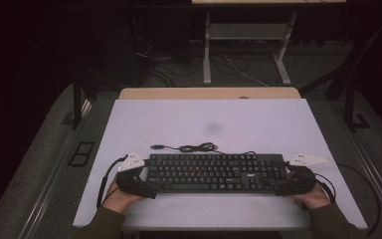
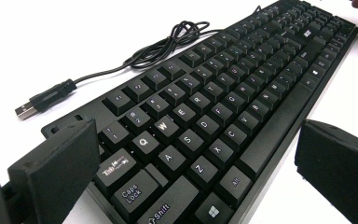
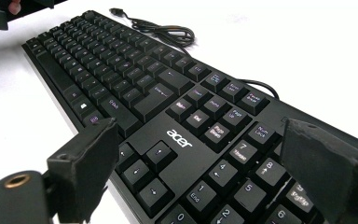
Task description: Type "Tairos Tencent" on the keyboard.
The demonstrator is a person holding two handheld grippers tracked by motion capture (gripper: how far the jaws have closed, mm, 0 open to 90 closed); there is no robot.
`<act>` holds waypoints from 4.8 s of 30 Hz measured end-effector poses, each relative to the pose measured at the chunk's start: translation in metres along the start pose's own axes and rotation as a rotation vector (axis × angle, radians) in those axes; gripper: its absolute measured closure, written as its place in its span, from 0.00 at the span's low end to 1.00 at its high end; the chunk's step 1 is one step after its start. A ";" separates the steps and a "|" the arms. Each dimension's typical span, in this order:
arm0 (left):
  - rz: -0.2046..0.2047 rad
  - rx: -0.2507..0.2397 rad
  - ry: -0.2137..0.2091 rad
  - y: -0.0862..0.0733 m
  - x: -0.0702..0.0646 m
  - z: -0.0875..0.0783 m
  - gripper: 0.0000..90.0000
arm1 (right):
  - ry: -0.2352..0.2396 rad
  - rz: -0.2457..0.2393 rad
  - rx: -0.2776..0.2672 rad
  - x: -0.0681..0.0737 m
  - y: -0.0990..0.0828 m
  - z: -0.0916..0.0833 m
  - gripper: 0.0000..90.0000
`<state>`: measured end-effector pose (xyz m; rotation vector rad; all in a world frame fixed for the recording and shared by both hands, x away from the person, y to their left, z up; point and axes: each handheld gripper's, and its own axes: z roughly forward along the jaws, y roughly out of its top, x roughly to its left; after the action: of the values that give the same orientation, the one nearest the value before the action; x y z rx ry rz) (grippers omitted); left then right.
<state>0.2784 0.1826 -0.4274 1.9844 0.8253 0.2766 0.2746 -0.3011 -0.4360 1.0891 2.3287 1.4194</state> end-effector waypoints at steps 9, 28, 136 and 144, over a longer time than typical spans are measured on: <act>-0.001 -0.002 -0.005 0.001 -0.001 0.001 0.00 | 0.004 -0.005 -0.005 0.000 0.000 0.000 0.13; 0.001 -0.011 -0.012 0.002 -0.003 0.003 0.00 | 0.058 -0.009 -0.003 0.005 0.013 0.012 0.13; 0.042 -0.034 -0.076 0.051 -0.012 0.074 0.03 | 0.192 -0.121 0.060 0.040 0.058 0.086 0.16; 0.052 -0.024 -0.070 0.050 -0.013 0.075 0.07 | 0.197 -0.136 0.086 0.040 0.056 0.088 0.21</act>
<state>0.3277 0.1065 -0.4240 1.9834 0.7236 0.2447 0.3184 -0.1987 -0.4270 0.8263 2.5666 1.4466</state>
